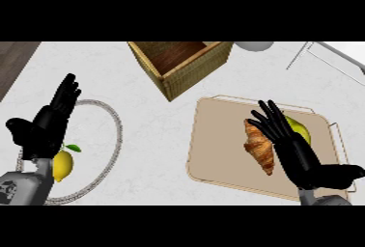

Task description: Pick the croissant from the tray and place it in the tiered shelf

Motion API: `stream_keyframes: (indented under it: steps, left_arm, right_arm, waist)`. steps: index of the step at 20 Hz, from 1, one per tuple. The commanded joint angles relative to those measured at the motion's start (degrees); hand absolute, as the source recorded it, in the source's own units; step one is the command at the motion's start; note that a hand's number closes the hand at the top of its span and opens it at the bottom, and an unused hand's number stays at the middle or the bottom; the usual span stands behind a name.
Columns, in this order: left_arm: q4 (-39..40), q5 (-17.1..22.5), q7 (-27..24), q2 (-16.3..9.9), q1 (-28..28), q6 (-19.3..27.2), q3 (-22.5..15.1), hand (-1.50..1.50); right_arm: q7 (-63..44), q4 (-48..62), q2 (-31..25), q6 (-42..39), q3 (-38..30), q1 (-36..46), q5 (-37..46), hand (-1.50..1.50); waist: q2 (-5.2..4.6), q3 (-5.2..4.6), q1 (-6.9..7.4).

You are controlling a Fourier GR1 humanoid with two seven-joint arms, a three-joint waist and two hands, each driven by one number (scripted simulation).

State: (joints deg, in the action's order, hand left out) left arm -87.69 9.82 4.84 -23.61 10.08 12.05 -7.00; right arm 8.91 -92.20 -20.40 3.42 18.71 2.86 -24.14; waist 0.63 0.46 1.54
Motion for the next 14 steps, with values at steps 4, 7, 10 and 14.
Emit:
stream_keyframes:
  steps: [4,7,10,14]
  left_arm:
    - [-2.5,0.7,-0.7,-0.7,-0.9,-2.8,-0.5,0.0]
    - [-2.3,1.3,0.9,0.3,-0.5,-3.2,-1.5,0.0]
    - [-3.3,2.7,2.1,0.1,0.0,-5.0,-1.4,0.0]
    - [-5.3,0.6,1.6,1.5,-2.3,-3.4,-2.9,0.0]
  right_arm:
    - [3.9,-1.2,-1.0,-18.0,-6.5,16.2,-12.9,1.5]
    - [1.2,2.9,-17.8,-15.1,-7.4,17.8,7.3,1.5]
    - [2.2,20.9,-14.3,-26.1,-9.0,21.4,-3.0,-1.5]
    - [12.4,25.7,-15.8,-43.4,-5.6,21.2,-1.5,-1.5]
  waist:
    - [-1.0,-0.28,1.91]
    - [-1.07,-1.47,0.93]
    - [-1.72,-0.34,1.69]
    - [-1.28,-0.28,0.83]
